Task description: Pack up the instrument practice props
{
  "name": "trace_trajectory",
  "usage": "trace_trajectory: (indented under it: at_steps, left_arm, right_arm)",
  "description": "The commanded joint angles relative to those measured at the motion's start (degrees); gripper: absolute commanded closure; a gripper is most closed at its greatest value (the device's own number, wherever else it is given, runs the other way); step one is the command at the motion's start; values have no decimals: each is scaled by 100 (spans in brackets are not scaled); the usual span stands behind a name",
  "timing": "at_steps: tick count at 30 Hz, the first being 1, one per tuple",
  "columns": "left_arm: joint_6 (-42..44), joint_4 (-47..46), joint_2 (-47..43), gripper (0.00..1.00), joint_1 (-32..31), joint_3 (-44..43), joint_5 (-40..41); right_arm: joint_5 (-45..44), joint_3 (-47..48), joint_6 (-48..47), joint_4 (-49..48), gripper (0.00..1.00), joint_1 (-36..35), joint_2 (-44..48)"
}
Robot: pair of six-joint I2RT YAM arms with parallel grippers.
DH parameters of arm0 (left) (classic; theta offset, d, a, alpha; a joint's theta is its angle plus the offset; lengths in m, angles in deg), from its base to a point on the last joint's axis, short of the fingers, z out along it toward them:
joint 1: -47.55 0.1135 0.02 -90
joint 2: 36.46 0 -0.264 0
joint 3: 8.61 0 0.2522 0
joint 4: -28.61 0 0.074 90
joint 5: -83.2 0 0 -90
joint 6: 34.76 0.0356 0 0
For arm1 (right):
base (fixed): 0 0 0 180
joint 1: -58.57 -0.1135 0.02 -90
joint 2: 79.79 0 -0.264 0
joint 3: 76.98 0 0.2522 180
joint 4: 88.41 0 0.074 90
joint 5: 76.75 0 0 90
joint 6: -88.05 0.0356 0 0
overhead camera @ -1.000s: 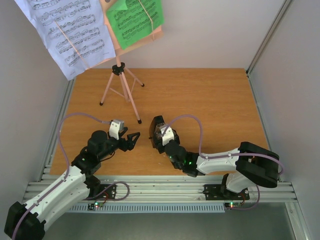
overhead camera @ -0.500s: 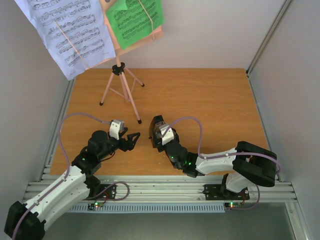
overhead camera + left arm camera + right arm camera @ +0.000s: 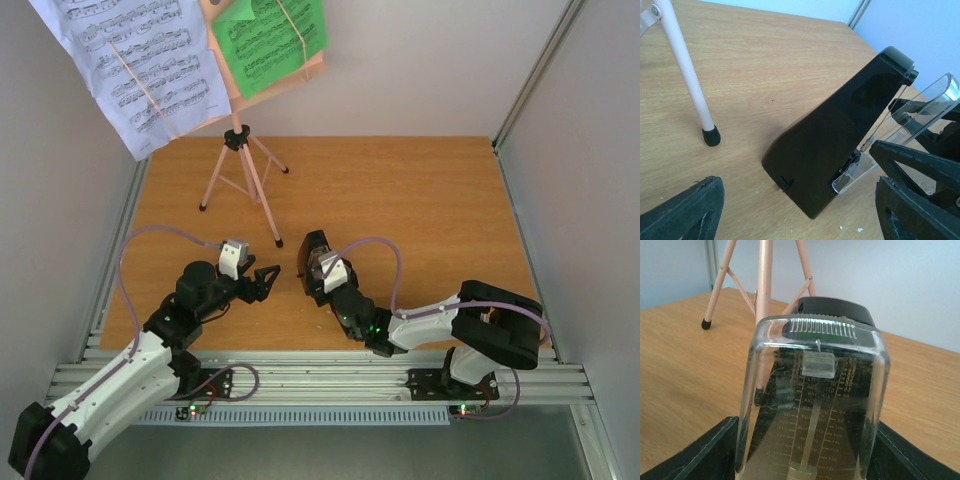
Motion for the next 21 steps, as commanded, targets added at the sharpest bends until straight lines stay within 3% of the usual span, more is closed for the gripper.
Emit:
trace_trajectory:
  at_steps: [1,21]
  left_arm:
    - [103,-109,7,17,31,65,20]
    - [101,-106,18,17,31,65,11]
  right_arm:
    - [-71,-79,81,-544,47,9,-126]
    - [2,-110,157,-715,47,112,-429]
